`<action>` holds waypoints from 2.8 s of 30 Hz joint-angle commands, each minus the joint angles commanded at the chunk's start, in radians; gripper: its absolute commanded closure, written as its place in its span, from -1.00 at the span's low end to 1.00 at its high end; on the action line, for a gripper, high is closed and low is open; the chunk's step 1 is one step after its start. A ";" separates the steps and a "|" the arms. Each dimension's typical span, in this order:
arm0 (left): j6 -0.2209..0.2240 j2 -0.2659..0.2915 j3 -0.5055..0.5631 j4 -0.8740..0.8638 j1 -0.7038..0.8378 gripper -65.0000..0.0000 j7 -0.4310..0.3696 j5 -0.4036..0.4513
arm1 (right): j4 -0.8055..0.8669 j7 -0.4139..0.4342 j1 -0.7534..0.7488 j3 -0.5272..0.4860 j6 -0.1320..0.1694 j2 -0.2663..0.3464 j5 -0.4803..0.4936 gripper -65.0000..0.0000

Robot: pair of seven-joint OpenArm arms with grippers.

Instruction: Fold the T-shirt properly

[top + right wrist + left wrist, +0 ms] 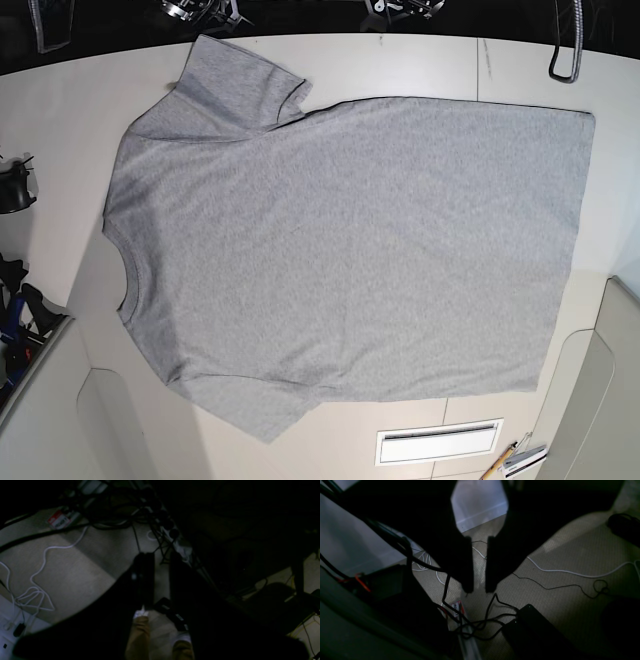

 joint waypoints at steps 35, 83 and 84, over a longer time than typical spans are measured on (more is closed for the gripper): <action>-0.229 -0.216 -0.341 0.489 0.486 0.73 0.091 -0.263 | 0.762 -0.215 -0.424 0.002 0.000 0.527 0.079 0.42; -0.225 -0.217 -1.105 1.693 1.049 0.12 0.364 -0.576 | 1.625 -0.517 -0.836 1.119 0.234 0.300 0.666 0.16; -0.225 -0.217 -1.105 1.693 1.041 0.03 0.367 -0.576 | 1.597 -0.522 -0.811 1.119 0.249 0.278 0.679 0.16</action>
